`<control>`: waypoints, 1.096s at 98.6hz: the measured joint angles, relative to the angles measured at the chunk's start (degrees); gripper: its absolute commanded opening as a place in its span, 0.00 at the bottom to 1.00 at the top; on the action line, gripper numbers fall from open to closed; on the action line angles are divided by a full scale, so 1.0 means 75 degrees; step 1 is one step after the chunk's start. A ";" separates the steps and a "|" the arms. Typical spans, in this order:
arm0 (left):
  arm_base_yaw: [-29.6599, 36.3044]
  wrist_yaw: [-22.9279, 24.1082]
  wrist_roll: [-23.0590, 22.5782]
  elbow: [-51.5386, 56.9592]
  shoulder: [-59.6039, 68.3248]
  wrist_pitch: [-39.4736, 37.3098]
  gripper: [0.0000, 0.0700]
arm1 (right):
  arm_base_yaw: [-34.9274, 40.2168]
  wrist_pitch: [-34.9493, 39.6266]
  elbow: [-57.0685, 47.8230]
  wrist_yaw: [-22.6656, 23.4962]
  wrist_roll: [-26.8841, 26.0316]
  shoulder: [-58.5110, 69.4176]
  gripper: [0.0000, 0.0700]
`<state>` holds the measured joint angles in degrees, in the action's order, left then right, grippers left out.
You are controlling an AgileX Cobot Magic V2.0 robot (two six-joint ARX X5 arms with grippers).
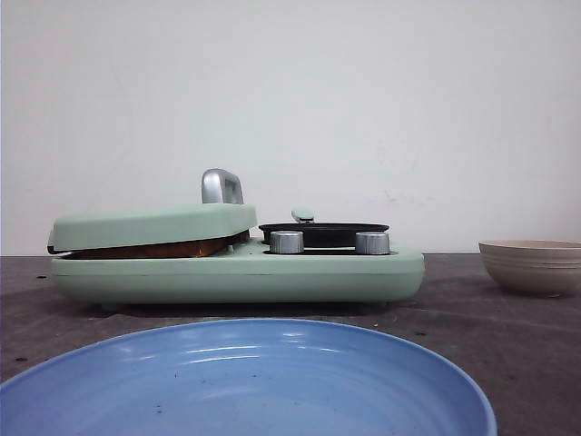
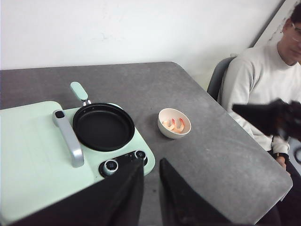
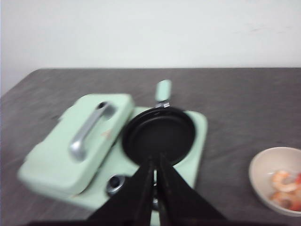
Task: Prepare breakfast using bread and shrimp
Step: 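Release the lid handle and raise the left gripper away, then lower the right gripper to the cream shrimp bowl rim and grasp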
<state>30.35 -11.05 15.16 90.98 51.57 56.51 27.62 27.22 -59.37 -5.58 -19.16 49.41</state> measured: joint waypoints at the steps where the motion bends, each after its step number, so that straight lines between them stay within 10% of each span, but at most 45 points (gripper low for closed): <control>1: 0.0006 0.0026 -0.0015 0.0000 -0.0017 0.0020 0.01 | -0.0058 -0.0009 0.0000 0.0003 -0.0029 0.0032 0.00; 49: 0.0131 0.0286 -0.0376 0.0000 -0.0391 0.0245 0.01 | -0.3803 -0.0090 -0.0093 0.2736 -0.0924 0.2142 0.03; 67: 0.0195 0.0647 -0.0551 0.0000 -0.0385 0.0402 0.01 | -0.4564 -0.0076 -0.0093 0.2958 -0.0970 0.2757 0.33; 108: 0.0195 0.0685 -0.0691 0.0000 -0.0385 0.0420 0.01 | -0.5042 -0.0117 -0.0096 0.2952 -0.0766 0.4319 0.34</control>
<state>31.81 -5.91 9.98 90.98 48.69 59.66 -10.20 26.35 -60.10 16.56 -24.91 81.80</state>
